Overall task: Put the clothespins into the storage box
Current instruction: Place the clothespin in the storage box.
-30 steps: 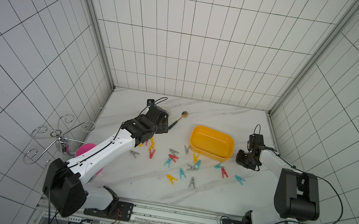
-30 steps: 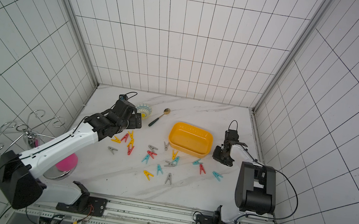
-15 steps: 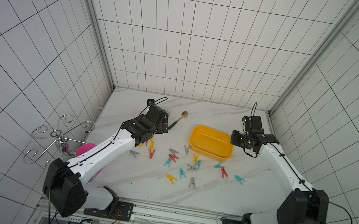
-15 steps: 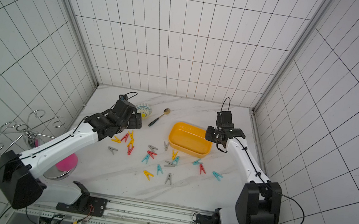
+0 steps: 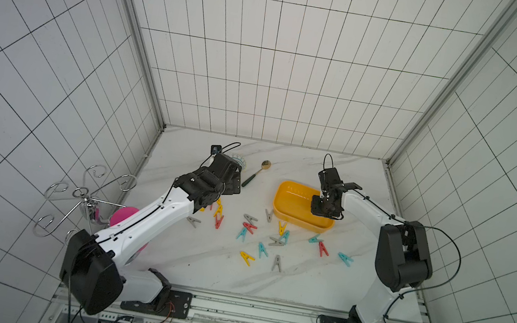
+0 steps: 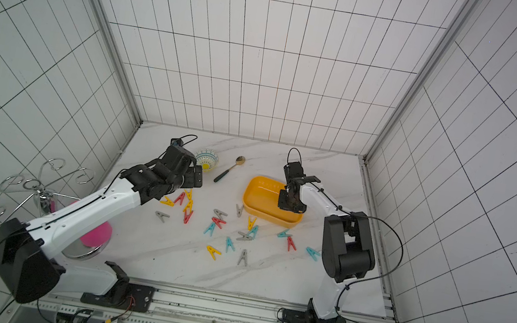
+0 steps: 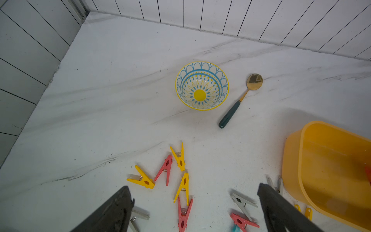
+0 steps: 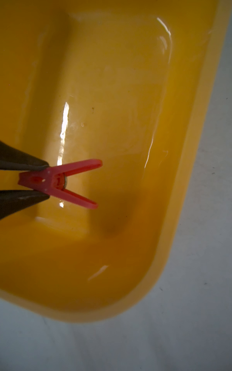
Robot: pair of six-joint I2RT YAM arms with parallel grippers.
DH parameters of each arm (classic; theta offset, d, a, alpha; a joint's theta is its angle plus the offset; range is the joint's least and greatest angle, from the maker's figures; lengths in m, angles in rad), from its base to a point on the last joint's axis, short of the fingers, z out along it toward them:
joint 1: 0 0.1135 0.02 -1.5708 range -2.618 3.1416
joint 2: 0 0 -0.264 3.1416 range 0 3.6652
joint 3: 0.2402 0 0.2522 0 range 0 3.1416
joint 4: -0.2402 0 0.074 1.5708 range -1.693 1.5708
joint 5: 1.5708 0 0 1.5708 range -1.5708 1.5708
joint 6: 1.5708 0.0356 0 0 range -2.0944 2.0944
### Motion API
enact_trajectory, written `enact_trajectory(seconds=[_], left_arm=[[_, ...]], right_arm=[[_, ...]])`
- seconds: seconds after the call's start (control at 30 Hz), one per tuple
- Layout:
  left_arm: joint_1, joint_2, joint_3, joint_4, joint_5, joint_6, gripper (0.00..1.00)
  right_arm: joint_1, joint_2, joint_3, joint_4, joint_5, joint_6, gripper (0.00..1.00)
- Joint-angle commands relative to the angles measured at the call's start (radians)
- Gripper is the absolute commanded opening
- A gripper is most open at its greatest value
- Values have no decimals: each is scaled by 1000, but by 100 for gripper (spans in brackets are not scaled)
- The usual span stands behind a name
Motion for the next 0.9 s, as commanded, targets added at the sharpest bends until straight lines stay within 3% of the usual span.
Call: enact_trajectory(seconds=[0.0,0.2,0.37,0.6,0.87], left_arm=[[-2,-23,-1,6,7,-1,99],[-3,-28,12,4,8,4,99],[-4,-32,16,-2,12,4,99],[-3,-18,11,4,23,-3,99],[-3,-23,10,4,39,-18,99]], right_arm=[[-12,44,61,-21,53,25,16],[-26,92,101,-17,102,52,18],[-28,77,105,-23,92,54,29],[-41,-132,80,-78,27,41,36],[-243,-401,-195,-153,-82,156,55]])
